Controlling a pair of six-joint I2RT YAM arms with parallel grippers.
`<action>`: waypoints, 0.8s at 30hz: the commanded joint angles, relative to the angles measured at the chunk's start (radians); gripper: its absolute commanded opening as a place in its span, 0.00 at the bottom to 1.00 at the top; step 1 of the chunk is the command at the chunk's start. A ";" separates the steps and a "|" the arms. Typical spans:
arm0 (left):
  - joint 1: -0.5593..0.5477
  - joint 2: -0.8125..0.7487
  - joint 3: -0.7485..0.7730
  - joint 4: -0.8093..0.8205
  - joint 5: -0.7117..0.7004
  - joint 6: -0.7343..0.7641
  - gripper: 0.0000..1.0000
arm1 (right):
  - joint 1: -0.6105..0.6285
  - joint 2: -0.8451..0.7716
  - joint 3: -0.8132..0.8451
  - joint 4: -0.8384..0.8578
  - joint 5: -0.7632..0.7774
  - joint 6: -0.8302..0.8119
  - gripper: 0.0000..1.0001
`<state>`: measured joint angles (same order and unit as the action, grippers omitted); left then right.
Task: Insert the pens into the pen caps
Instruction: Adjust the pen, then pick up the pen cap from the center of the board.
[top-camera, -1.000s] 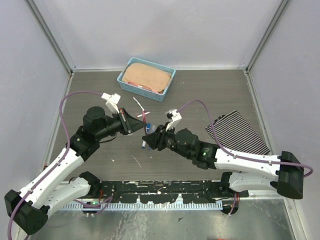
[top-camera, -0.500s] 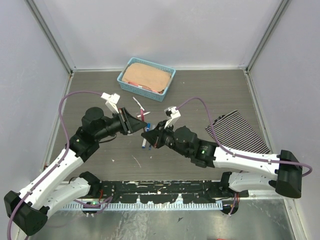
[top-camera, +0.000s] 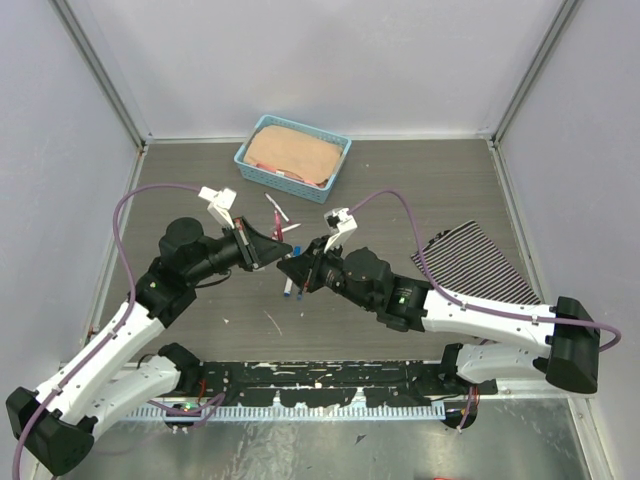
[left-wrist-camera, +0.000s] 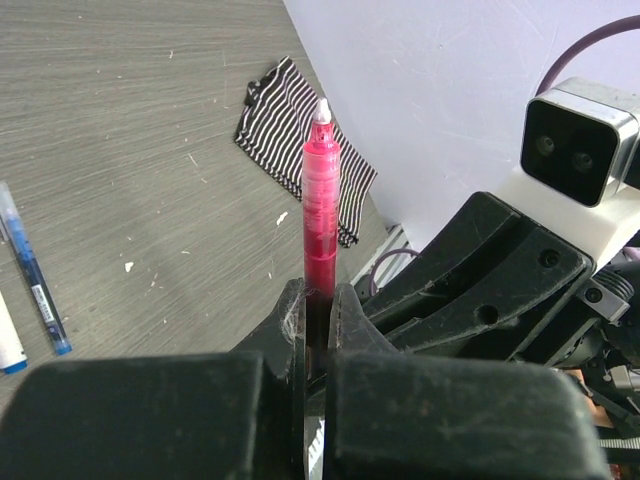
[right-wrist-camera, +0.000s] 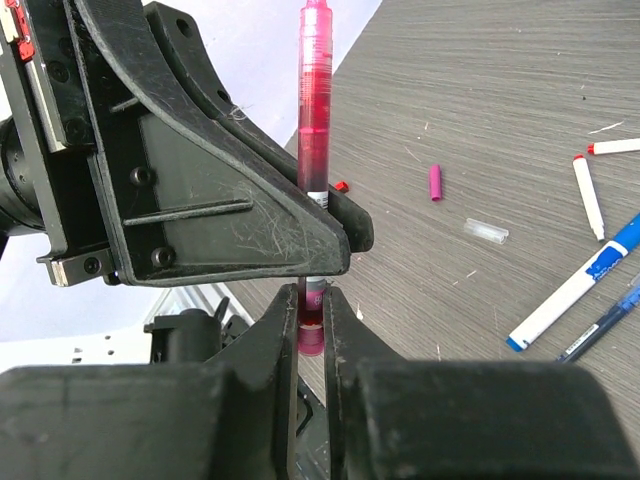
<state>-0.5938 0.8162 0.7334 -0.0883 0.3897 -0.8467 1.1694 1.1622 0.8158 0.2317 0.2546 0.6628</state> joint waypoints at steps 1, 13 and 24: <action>-0.004 -0.011 0.018 0.004 0.004 0.005 0.00 | 0.006 -0.001 0.049 0.026 0.022 -0.018 0.14; 0.027 0.079 0.292 -0.469 -0.195 0.324 0.00 | 0.006 0.029 0.156 -0.326 0.110 -0.187 0.56; 0.225 0.019 0.395 -0.699 -0.342 0.486 0.00 | 0.002 0.384 0.426 -0.529 0.176 -0.098 0.67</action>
<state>-0.3790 0.9012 1.0687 -0.6827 0.1654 -0.4625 1.1740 1.4467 1.1046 -0.2363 0.3882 0.5293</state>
